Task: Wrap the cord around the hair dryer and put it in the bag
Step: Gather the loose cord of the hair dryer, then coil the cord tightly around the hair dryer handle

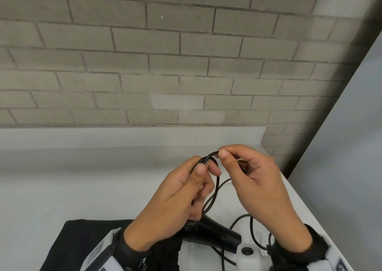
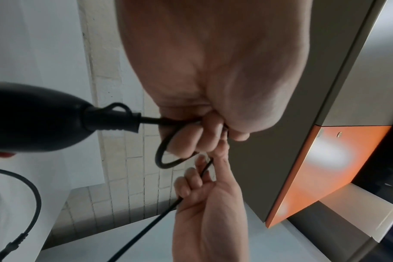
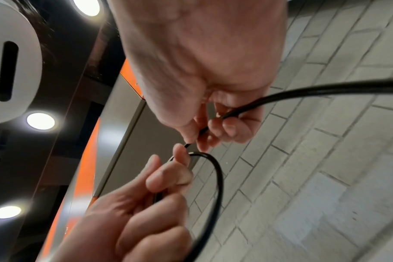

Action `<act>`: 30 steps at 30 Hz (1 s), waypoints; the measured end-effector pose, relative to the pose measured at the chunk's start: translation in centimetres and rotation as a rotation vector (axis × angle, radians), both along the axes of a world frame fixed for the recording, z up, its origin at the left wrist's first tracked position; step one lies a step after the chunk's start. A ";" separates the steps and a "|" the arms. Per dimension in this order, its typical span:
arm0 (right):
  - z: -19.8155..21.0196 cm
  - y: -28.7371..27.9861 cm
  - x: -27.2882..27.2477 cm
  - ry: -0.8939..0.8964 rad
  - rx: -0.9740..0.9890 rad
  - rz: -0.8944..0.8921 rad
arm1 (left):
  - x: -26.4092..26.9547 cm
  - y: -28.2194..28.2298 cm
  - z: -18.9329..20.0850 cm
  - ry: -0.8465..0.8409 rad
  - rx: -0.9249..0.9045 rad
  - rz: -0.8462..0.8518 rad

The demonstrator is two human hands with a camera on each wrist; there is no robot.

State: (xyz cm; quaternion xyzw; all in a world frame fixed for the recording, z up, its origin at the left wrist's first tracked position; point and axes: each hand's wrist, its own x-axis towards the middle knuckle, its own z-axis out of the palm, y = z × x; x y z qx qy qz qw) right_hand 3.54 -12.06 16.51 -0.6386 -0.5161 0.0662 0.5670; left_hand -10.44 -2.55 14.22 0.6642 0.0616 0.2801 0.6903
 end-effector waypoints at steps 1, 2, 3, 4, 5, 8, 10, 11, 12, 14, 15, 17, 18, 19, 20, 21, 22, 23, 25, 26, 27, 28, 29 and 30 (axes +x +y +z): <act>-0.4 0.3 0.0 0.029 -0.021 0.012 | 0.1 -0.1 0.0 0.001 -0.011 0.030; -0.9 0.4 0.0 0.061 -0.040 0.039 | 0.2 -0.1 0.0 0.002 -0.019 0.057; -1.2 0.6 -0.1 0.098 -0.060 0.085 | 0.3 -0.1 0.0 0.001 -0.031 0.075; -1.5 0.6 -0.2 0.141 -0.086 0.145 | 0.3 -0.1 0.0 0.000 -0.050 0.087; -1.8 0.6 -0.3 0.186 -0.119 0.204 | 0.3 -0.1 0.1 0.001 -0.077 0.091; -2.2 0.7 -0.7 0.253 -0.179 0.235 | 0.2 -0.6 0.4 -0.007 -0.192 0.026; -2.3 0.8 -0.9 0.291 -0.169 0.210 | 0.1 -1.1 0.6 -0.035 -0.279 -0.047; -2.3 0.9 -1.1 0.314 -0.162 0.206 | 0.2 -1.4 0.7 -0.056 -0.320 -0.080; -2.3 1.0 -1.3 0.341 -0.153 0.205 | 0.2 -1.5 0.8 -0.079 -0.351 -0.106; -2.1 1.2 -1.5 0.401 -0.142 0.193 | 0.3 -1.6 0.7 -0.127 -0.375 -0.135; -2.0 1.3 -1.6 0.421 -0.140 0.179 | 0.4 -1.5 0.6 -0.145 -0.362 -0.132; -2.0 1.4 -1.7 0.432 -0.136 0.153 | 0.4 -1.2 0.0 -0.146 -0.307 -0.095; -2.0 1.5 -1.7 0.418 -0.134 0.142 | 0.3 -1.0 -0.3 -0.135 -0.286 -0.074; -2.1 1.6 -1.7 0.399 -0.133 0.132 | 0.2 -0.9 -0.6 -0.122 -0.272 -0.060; -2.2 1.6 -1.7 0.387 -0.135 0.122 | 0.2 -0.8 -0.8 -0.111 -0.262 -0.053; -2.4 1.6 -1.7 0.388 -0.140 0.116 | 0.1 -0.9 -0.9 -0.105 -0.261 -0.046; -2.6 1.8 -1.6 0.399 -0.144 0.115 | 0.2 -0.9 -1.0 -0.105 -0.276 -0.026; -2.7 1.8 -1.6 0.414 -0.148 0.117 | 0.3 -1.1 -0.9 -0.106 -0.311 0.011; -2.9 1.9 -1.5 0.445 -0.168 0.124 | 0.6 -1.4 -0.7 -0.108 -0.415 0.101; -2.9 1.9 -1.5 0.460 -0.180 0.135 | 0.8 -1.5 -0.5 -0.116 -0.464 0.134; -3.1 1.8 -1.6 0.477 -0.189 0.149 | 0.9 -1.6 -0.4 -0.130 -0.506 0.157; -3.3 1.6 -1.6 0.497 -0.194 0.160 | 1.0 -1.6 -0.4 -0.143 -0.545 0.175; -3.5 1.3 -1.6 0.514 -0.198 0.170 | 1.0 -1.6 -0.4 -0.152 -0.580 0.189; -3.8 0.9 -1.7 0.525 -0.204 0.183 | 0.9 -1.5 -0.4 -0.160 -0.609 0.199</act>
